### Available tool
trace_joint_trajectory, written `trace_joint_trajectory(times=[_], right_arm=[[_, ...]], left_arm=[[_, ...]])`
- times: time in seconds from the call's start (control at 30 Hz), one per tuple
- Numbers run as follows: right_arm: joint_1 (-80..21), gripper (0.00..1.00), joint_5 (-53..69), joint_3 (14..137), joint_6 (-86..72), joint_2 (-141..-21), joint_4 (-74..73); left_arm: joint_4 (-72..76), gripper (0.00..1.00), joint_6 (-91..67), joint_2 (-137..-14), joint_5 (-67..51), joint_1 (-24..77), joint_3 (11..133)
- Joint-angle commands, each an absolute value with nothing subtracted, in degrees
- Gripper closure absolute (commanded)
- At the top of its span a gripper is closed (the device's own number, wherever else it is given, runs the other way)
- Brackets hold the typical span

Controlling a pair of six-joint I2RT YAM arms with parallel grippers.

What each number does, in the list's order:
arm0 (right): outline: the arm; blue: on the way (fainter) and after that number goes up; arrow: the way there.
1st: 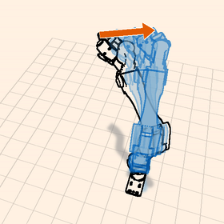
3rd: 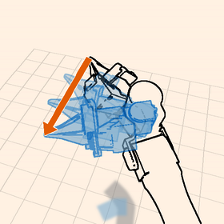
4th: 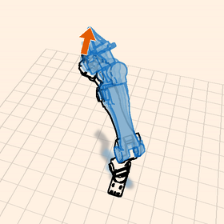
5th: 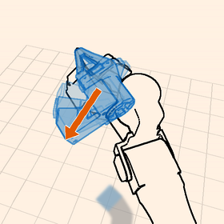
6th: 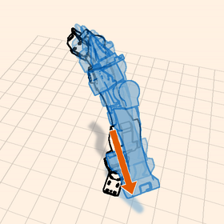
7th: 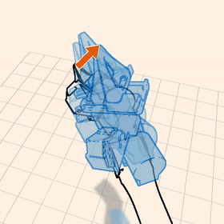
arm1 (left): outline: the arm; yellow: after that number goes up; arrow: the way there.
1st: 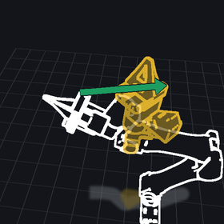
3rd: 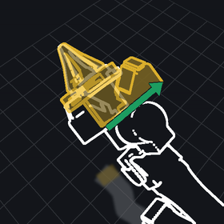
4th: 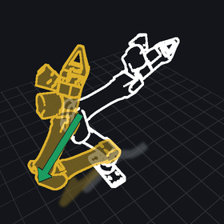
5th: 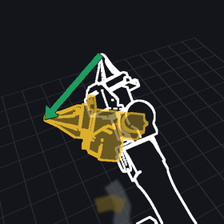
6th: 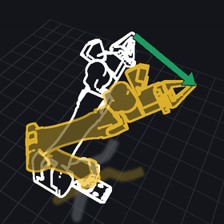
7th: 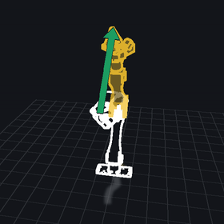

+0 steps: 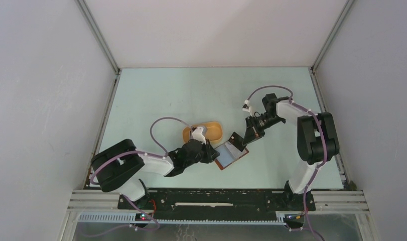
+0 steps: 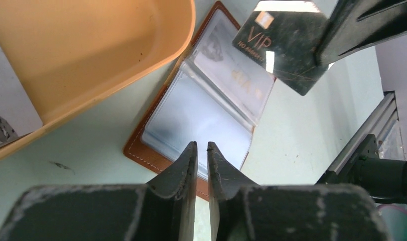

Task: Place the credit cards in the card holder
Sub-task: Pick up the credit card from the storage box.

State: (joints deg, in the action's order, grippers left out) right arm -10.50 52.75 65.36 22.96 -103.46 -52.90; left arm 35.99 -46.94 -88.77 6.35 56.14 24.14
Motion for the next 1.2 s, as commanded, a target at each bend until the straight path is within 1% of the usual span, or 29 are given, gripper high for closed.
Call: trace_joint_trajectory(times=[0.0,0.17,0.33,0.53,0.6,0.73,0.93,1.07,1.17], right_arm=[[-10.3,1.0,50.6,66.5,23.9,-102.8,-53.0],[-10.3,1.0,46.5,66.3,24.8,-103.2,-53.5],[-10.4,1.0,45.6,66.3,27.0,-104.5,-55.7],[-10.4,1.0,40.7,66.3,28.2,-105.3,-56.9],[-10.2,1.0,40.7,66.3,28.4,-105.2,-57.3],[-9.5,1.0,44.7,66.4,29.5,-104.4,-58.1],[-7.4,1.0,56.9,67.3,33.6,-101.0,-61.0],[-6.9,1.0,64.4,67.8,36.0,-99.0,-63.2],[-6.8,1.0,69.6,67.9,36.7,-97.9,-64.4]], left_arm=[[35.3,0.82,-44.8,-84.9,7.2,56.5,25.0],[35.6,0.81,-43.5,-82.0,6.0,56.5,23.9],[36.6,0.79,-42.2,-79.9,5.8,56.5,22.7],[38.9,0.75,-40.8,-78.9,4.7,56.5,22.1],[41.1,0.71,-41.1,-78.8,4.6,56.5,21.5],[44.1,0.61,-42.7,-79.4,3.3,56.6,22.0],[52.2,0.49,-48.7,-81.2,0.5,55.6,21.5],[59.5,0.46,-53.7,-83.0,-1.4,55.1,19.9],[66.3,0.45,-57.8,-85.8,-1.8,55.1,18.8]])
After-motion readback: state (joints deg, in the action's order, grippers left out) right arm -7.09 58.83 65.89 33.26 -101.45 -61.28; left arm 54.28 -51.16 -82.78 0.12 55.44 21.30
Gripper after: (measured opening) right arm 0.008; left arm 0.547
